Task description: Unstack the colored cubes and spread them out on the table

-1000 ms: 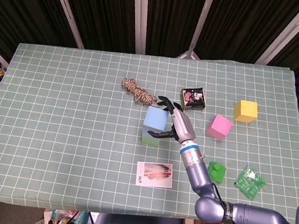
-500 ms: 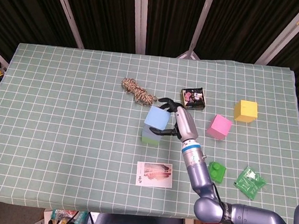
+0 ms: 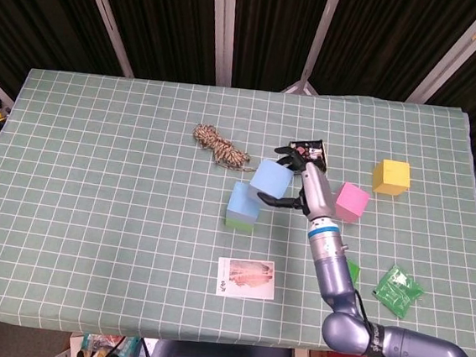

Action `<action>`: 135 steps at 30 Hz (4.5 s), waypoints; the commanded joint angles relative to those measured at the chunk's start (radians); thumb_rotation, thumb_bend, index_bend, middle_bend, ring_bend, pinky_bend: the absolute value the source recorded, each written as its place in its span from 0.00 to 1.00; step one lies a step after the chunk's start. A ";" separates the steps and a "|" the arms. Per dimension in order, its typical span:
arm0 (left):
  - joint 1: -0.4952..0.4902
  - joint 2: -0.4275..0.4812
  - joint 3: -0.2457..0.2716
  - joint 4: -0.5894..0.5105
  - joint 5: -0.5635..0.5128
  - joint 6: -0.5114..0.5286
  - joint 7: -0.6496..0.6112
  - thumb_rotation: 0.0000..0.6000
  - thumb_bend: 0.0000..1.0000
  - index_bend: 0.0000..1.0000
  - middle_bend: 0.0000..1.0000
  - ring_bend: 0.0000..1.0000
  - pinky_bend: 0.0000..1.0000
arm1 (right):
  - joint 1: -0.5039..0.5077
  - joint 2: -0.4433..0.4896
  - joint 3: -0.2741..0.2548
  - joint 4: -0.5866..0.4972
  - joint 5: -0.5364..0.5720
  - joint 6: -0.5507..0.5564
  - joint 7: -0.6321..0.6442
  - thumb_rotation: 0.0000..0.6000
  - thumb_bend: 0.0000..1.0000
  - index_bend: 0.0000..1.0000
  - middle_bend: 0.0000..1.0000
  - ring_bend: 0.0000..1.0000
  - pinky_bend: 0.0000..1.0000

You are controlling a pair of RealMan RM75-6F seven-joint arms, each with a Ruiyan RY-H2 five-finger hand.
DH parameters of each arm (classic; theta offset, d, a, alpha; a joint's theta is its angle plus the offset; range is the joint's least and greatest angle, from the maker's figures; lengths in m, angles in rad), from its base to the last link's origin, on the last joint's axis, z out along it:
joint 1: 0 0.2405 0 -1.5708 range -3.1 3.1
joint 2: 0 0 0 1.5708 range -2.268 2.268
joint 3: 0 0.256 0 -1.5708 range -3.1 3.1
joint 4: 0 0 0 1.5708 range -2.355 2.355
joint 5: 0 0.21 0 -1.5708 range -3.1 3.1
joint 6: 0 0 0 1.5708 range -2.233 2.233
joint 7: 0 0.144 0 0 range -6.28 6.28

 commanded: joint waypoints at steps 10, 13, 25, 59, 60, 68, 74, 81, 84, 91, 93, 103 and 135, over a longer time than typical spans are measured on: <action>0.006 -0.003 0.002 -0.003 0.007 0.013 0.001 1.00 0.17 0.24 0.09 0.00 0.00 | -0.210 0.254 -0.069 -0.062 -0.157 -0.103 0.207 1.00 0.13 0.28 0.42 0.48 0.16; 0.007 -0.002 0.000 -0.003 0.004 0.015 -0.002 1.00 0.17 0.24 0.09 0.00 0.00 | -0.244 0.281 -0.089 -0.057 -0.205 -0.118 0.258 1.00 0.13 0.28 0.42 0.48 0.16; 0.007 -0.001 0.001 -0.004 0.005 0.014 0.000 1.00 0.17 0.24 0.09 0.00 0.00 | -0.320 0.313 -0.148 0.016 -0.330 -0.135 0.394 1.00 0.13 0.28 0.42 0.45 0.16; 0.018 -0.001 0.011 -0.008 0.027 0.029 0.001 1.00 0.17 0.25 0.11 0.00 0.00 | -0.362 0.223 -0.200 0.424 -0.369 -0.209 0.550 1.00 0.13 0.28 0.42 0.38 0.14; 0.019 0.000 0.010 -0.009 0.026 0.029 -0.001 1.00 0.17 0.25 0.11 0.00 0.00 | -0.364 0.220 -0.201 0.428 -0.364 -0.212 0.551 1.00 0.13 0.28 0.42 0.38 0.14; 0.018 0.001 0.012 -0.010 0.028 0.025 0.000 1.00 0.17 0.25 0.11 0.00 0.00 | -0.371 0.221 -0.227 0.465 -0.385 -0.258 0.569 1.00 0.13 0.28 0.39 0.33 0.09; 0.018 0.003 0.013 -0.011 0.030 0.024 -0.003 1.00 0.17 0.25 0.11 0.00 0.00 | -0.377 0.216 -0.240 0.483 -0.397 -0.263 0.565 1.00 0.13 0.26 0.35 0.28 0.04; 0.018 0.005 0.015 -0.012 0.032 0.021 -0.005 1.00 0.17 0.25 0.11 0.00 0.00 | -0.379 0.243 -0.254 0.468 -0.421 -0.298 0.577 1.00 0.13 0.22 0.13 0.07 0.00; 0.019 0.006 0.015 -0.012 0.033 0.021 -0.008 1.00 0.17 0.25 0.11 0.00 0.00 | -0.379 0.254 -0.254 0.450 -0.436 -0.295 0.581 1.00 0.13 0.20 0.07 0.03 0.00; 0.019 0.007 0.020 -0.013 0.040 0.018 -0.007 1.00 0.17 0.25 0.11 0.00 0.00 | -0.357 0.280 -0.210 0.342 -0.463 -0.229 0.535 1.00 0.13 0.17 0.03 0.00 0.00; 0.020 0.009 0.022 -0.014 0.043 0.018 -0.012 1.00 0.17 0.25 0.11 0.00 0.00 | -0.341 0.290 -0.190 0.305 -0.451 -0.220 0.500 1.00 0.13 0.17 0.03 0.00 0.00; 0.016 0.007 0.020 -0.009 0.045 0.013 -0.012 1.00 0.17 0.25 0.11 0.00 0.00 | -0.201 0.317 -0.157 -0.005 -0.285 -0.255 0.168 1.00 0.13 0.14 0.03 0.00 0.00; 0.024 0.044 -0.011 -0.002 -0.007 0.004 -0.109 1.00 0.17 0.25 0.11 0.00 0.00 | 0.205 -0.158 -0.066 0.011 0.316 0.059 -0.322 1.00 0.13 0.13 0.06 0.19 0.05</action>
